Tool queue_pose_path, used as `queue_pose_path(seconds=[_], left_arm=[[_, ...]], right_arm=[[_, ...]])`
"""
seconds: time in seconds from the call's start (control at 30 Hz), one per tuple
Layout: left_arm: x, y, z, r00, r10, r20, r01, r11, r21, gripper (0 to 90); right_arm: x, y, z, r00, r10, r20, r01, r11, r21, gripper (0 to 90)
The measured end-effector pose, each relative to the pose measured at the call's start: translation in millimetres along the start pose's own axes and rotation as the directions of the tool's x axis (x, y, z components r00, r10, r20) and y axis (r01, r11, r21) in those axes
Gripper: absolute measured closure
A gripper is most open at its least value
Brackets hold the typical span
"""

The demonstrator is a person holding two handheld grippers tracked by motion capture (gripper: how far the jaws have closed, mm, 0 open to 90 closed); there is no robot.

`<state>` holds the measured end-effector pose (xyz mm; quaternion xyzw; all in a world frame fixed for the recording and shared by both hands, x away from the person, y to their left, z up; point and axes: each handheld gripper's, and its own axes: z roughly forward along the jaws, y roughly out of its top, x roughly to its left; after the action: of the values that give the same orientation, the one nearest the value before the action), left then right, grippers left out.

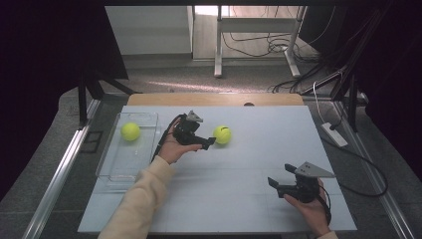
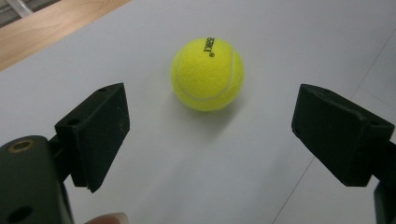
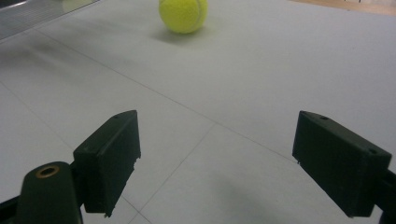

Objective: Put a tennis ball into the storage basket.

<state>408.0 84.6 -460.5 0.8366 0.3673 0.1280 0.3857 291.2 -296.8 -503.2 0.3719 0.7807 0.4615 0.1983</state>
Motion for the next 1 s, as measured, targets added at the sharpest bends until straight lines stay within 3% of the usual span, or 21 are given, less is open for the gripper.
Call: queue_pose_path(seconds=[0.2, 0.3, 1.0], left_arm=[[2.9, 1.9, 5.8, 0.9999, -0.011, -0.001, 0.011, 0.9999, 0.008, 12.3], [5.8, 4.9, 9.5, 0.9995, -0.023, 0.02, 0.023, 0.9997, 0.009, 12.2], [7.9, 18.5, 37.1, 0.9994, -0.024, 0.026, 0.023, 0.9988, 0.043, 11.9]], right_arm=[[0.5, 0.2, 1.2, 1.0, -0.006, -0.003, 0.006, 1.0, 0.002, 14.7], [0.4, 0.2, 0.9, 1.0, -0.004, -0.001, 0.004, 1.0, 0.004, 14.7], [1.9, -1.8, 1.9, 1.0, -0.002, -0.003, 0.002, 0.9999, 0.01, 14.7]])
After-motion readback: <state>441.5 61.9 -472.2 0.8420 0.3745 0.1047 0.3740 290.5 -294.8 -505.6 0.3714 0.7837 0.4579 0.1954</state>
